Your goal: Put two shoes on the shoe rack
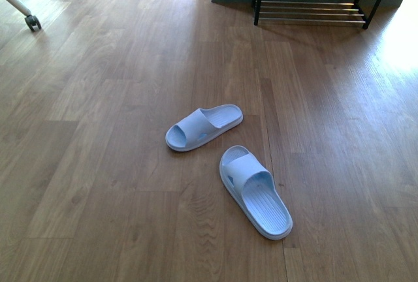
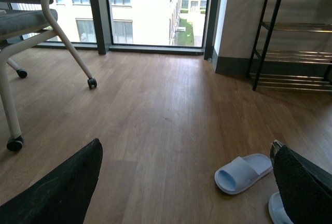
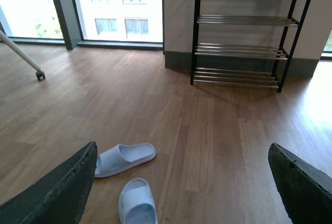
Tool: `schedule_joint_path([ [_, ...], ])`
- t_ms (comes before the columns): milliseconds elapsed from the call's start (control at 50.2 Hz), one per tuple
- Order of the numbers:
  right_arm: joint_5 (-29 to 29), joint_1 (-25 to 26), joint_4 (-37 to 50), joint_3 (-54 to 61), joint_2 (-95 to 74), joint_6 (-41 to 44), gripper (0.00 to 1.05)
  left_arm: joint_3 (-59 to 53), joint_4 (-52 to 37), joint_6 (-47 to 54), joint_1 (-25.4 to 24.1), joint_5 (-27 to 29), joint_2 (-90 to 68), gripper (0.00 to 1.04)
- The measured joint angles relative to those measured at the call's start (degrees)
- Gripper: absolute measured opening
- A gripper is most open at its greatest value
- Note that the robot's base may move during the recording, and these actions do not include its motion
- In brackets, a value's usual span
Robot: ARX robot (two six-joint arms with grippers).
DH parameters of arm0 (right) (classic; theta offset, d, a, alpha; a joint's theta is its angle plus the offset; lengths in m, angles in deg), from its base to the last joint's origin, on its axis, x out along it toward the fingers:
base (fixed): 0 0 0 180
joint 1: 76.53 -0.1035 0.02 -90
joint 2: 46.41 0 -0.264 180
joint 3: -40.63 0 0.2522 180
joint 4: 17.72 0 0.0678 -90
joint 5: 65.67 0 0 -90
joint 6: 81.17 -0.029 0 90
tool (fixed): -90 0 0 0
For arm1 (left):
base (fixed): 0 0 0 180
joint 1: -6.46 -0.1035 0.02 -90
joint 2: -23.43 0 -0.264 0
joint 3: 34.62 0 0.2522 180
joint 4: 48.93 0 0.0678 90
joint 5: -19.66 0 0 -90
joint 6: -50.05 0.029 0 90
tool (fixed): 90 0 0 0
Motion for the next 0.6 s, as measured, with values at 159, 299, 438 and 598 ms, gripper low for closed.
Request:
schedule_joint_path([
  [159,0.04,0.0,0.0,0.0,0.0,0.0,0.95,0.0,0.02,0.0,0.0,0.04,0.0,0.95],
  [299,0.04,0.0,0.0,0.0,0.0,0.0,0.95,0.0,0.02,0.0,0.0,0.04,0.0,0.95],
  [438,0.02,0.0,0.0,-0.02,0.0,0.0,0.95,0.0,0.02,0.0,0.0,0.04,0.0,0.95],
  [598,0.02,0.0,0.0,0.0,0.0,0.0,0.95,0.0,0.02,0.0,0.0,0.04,0.0,0.95],
])
